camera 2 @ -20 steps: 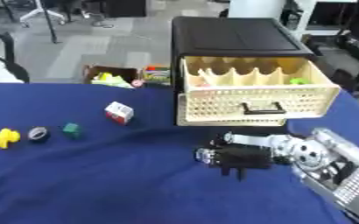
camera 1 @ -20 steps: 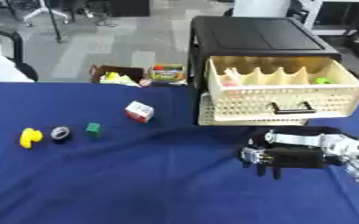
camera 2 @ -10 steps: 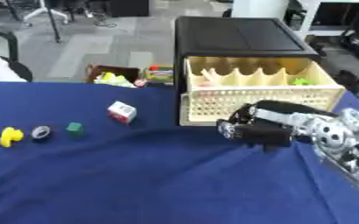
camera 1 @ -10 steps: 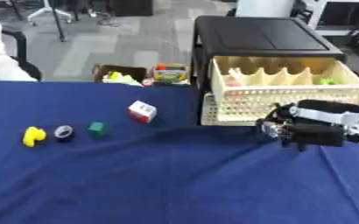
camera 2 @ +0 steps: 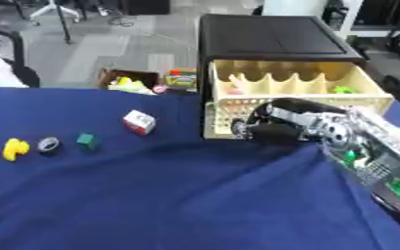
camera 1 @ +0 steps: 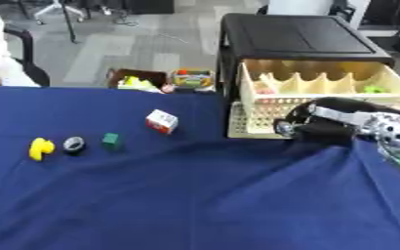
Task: Pick up objects from table and place into drawer.
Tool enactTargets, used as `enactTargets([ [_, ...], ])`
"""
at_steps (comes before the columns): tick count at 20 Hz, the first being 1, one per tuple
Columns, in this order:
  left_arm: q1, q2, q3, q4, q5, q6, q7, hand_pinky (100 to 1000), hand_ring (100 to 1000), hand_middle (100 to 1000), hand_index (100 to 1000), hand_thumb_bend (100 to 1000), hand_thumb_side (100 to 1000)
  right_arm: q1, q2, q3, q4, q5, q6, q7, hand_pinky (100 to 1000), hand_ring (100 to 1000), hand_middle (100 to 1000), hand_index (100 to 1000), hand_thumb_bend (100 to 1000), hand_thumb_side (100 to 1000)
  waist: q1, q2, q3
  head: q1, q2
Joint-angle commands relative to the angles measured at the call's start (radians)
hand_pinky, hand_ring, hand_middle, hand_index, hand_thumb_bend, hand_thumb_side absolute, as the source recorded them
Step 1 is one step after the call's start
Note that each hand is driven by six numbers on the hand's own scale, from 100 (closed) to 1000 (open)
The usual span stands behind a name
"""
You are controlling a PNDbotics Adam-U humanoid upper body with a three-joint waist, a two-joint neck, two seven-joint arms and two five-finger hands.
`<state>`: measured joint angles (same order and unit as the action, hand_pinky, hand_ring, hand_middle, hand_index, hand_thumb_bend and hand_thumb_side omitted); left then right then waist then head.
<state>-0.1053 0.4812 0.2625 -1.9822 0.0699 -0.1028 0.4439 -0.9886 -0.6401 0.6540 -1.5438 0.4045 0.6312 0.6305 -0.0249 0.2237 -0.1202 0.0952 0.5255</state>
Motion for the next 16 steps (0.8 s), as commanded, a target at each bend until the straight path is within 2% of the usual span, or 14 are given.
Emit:
enactTargets([
  [1, -0.004, 0.013, 0.015, -0.018, -0.004, -0.004, 0.0, 498, 534, 528, 850, 220, 839, -0.021, -0.002, -0.009, 0.069, 0.022, 0.274, 0.277, 520, 662, 643, 801, 100, 1000, 0.004, -0.01, 0.006, -0.008, -0.007],
  [6, 0.002, 0.006, 0.02, -0.018, -0.005, -0.003, 0.002, 500, 534, 528, 850, 221, 841, -0.008, -0.012, -0.033, 0.083, 0.017, 0.26, 0.277, 512, 645, 623, 788, 100, 1000, 0.002, -0.008, 0.007, -0.006, -0.006],
  [16, 0.006, -0.005, 0.021, -0.018, -0.004, 0.002, -0.003, 500, 533, 527, 849, 218, 844, -0.035, 0.007, -0.057, 0.09, 0.07, 0.255, 0.277, 511, 653, 634, 799, 100, 1000, 0.0, -0.011, -0.002, -0.014, -0.024],
])
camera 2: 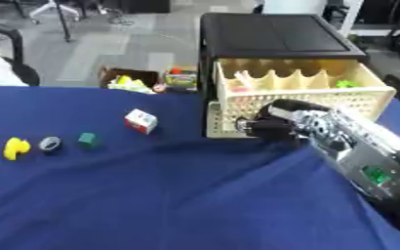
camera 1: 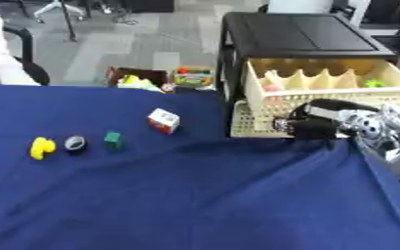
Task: Pick up objects from table and place into drawer.
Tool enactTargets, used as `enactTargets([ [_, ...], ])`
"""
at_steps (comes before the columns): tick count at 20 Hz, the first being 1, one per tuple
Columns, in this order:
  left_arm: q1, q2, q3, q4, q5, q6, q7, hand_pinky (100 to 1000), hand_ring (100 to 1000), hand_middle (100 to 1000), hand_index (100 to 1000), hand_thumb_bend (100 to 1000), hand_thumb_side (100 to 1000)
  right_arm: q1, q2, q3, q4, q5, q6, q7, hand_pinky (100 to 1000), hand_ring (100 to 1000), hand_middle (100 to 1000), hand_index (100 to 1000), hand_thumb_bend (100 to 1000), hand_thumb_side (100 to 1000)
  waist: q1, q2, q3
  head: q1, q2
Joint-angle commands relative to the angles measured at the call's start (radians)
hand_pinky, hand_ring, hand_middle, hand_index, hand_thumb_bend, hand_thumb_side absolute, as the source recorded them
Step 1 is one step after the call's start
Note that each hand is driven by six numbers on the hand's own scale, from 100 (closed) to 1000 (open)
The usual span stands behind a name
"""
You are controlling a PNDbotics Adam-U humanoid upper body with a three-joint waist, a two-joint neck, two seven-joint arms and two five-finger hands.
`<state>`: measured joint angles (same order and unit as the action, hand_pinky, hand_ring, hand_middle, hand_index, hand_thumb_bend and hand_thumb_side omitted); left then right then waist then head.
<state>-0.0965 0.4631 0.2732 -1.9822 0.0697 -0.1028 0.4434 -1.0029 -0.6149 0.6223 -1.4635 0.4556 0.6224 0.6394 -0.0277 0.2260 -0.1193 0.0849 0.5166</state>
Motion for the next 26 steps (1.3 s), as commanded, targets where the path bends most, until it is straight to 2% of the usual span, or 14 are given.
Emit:
enactTargets([
  [1, -0.004, 0.012, 0.01, -0.018, -0.004, 0.002, -0.004, 500, 533, 527, 849, 219, 843, -0.024, -0.014, -0.031, 0.008, 0.022, 0.263, 0.268, 510, 653, 634, 801, 100, 1000, 0.003, -0.013, -0.003, -0.004, -0.017],
  [7, -0.004, 0.008, 0.009, -0.018, -0.003, 0.002, -0.008, 500, 532, 526, 849, 219, 844, -0.05, 0.007, -0.046, -0.02, 0.03, 0.27, 0.268, 498, 642, 628, 816, 100, 1000, 0.003, -0.012, 0.006, -0.007, -0.024],
  [14, -0.003, 0.003, 0.01, -0.018, -0.002, 0.001, -0.01, 501, 531, 525, 849, 221, 844, -0.088, 0.04, -0.035, -0.03, 0.042, 0.284, 0.268, 494, 640, 639, 850, 100, 1000, 0.003, -0.008, 0.011, -0.015, -0.032],
  [26, -0.005, -0.008, 0.012, -0.018, 0.0, 0.0, -0.011, 502, 530, 524, 848, 222, 844, -0.123, 0.134, -0.053, 0.154, 0.141, 0.241, 0.268, 500, 648, 648, 848, 100, 1000, 0.008, -0.004, 0.033, -0.032, -0.041],
])
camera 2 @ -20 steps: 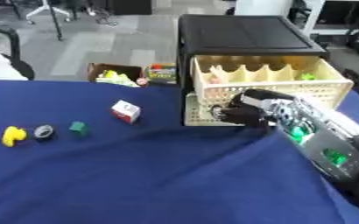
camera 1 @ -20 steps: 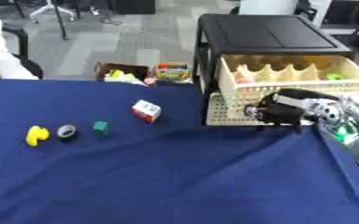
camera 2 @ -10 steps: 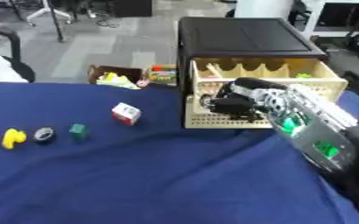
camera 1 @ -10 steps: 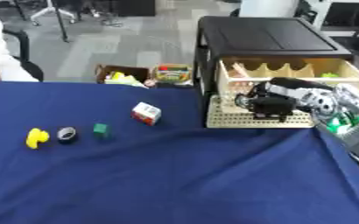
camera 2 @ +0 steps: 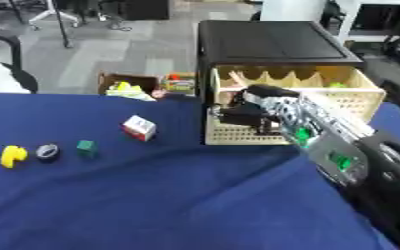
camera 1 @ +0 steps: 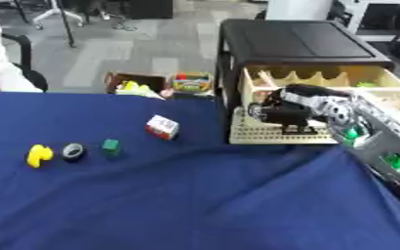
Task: Pick up objects from table and place into drawer.
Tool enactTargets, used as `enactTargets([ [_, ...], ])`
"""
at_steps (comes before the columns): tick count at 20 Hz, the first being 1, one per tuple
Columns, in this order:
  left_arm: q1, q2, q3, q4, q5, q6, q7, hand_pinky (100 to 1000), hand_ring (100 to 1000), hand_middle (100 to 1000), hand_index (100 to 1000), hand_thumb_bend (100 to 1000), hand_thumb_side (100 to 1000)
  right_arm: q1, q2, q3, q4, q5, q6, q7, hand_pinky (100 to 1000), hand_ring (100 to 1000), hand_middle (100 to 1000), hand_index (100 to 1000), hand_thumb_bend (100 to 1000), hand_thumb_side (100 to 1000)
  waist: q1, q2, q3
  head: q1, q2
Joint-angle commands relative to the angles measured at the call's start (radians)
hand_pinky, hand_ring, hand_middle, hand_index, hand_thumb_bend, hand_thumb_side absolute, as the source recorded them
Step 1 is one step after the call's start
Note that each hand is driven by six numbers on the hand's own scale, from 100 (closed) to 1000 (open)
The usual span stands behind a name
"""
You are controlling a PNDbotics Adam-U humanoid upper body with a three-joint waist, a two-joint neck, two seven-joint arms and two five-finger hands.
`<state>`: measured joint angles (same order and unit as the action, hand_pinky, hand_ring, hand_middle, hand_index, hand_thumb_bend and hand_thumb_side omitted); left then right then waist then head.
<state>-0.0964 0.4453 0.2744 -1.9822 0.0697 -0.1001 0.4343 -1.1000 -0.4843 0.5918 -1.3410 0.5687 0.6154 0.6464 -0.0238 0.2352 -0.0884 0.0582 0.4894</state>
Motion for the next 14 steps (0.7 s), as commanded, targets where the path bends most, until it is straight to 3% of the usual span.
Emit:
enactTargets([
  [1, -0.005, 0.009, 0.011, -0.018, 0.0, -0.003, -0.002, 502, 530, 523, 848, 222, 844, -0.028, 0.009, -0.027, 0.042, 0.035, 0.243, 0.261, 500, 648, 647, 848, 100, 1000, 0.005, -0.013, 0.004, -0.007, -0.015],
  [14, -0.001, -0.002, 0.012, -0.018, -0.002, -0.004, -0.005, 502, 512, 522, 848, 222, 847, -0.053, 0.051, -0.09, 0.101, 0.122, 0.216, 0.19, 495, 643, 643, 849, 100, 1000, 0.012, -0.006, 0.012, -0.023, -0.02],
])
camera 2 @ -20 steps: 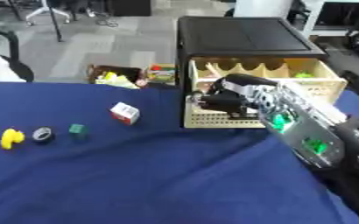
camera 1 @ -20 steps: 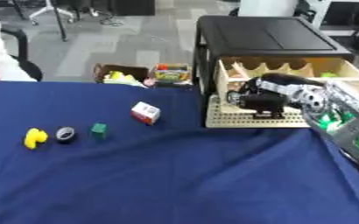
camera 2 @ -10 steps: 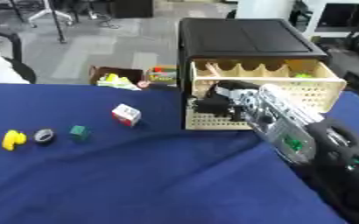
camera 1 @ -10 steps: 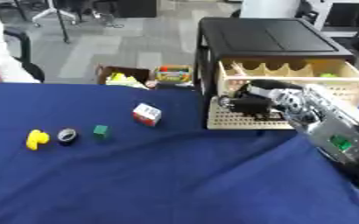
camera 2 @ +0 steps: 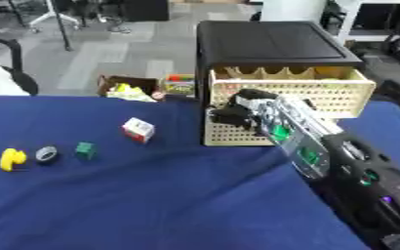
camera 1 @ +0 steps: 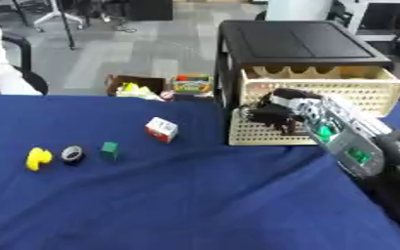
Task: Pick up objects from table and place into drawer.
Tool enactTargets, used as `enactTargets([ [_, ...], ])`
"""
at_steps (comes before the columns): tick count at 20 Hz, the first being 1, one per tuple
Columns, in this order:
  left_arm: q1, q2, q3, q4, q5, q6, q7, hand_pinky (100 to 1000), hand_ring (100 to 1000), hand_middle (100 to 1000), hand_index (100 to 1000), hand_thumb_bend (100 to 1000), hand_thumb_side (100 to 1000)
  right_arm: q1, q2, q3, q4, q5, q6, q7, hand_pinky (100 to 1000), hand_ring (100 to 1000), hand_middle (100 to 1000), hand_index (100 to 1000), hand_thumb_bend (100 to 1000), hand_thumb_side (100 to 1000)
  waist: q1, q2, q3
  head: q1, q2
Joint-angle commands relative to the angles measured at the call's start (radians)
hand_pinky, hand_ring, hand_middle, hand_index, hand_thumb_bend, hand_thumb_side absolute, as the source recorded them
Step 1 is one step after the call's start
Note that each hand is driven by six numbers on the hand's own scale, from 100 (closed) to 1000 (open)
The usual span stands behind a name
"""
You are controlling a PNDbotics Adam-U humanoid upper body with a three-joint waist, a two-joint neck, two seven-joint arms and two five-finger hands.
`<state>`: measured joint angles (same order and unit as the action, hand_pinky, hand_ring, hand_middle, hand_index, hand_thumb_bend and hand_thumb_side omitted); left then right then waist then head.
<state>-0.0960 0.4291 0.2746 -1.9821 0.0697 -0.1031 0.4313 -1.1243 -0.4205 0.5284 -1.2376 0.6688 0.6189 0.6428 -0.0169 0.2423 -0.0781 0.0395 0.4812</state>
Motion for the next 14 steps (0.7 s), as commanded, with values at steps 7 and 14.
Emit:
enactTargets([
  [7, 0.0, 0.012, 0.013, -0.018, -0.003, -0.002, -0.004, 502, 510, 521, 848, 222, 848, -0.044, 0.002, -0.056, 0.017, 0.058, 0.218, 0.159, 490, 638, 638, 846, 100, 1000, 0.008, -0.011, 0.003, -0.01, -0.018],
  [14, 0.0, 0.009, 0.012, -0.018, -0.002, -0.002, -0.006, 502, 508, 521, 848, 221, 848, -0.066, 0.029, -0.073, 0.046, 0.086, 0.217, 0.131, 486, 635, 634, 844, 100, 1000, 0.01, -0.009, 0.008, -0.012, -0.026],
])
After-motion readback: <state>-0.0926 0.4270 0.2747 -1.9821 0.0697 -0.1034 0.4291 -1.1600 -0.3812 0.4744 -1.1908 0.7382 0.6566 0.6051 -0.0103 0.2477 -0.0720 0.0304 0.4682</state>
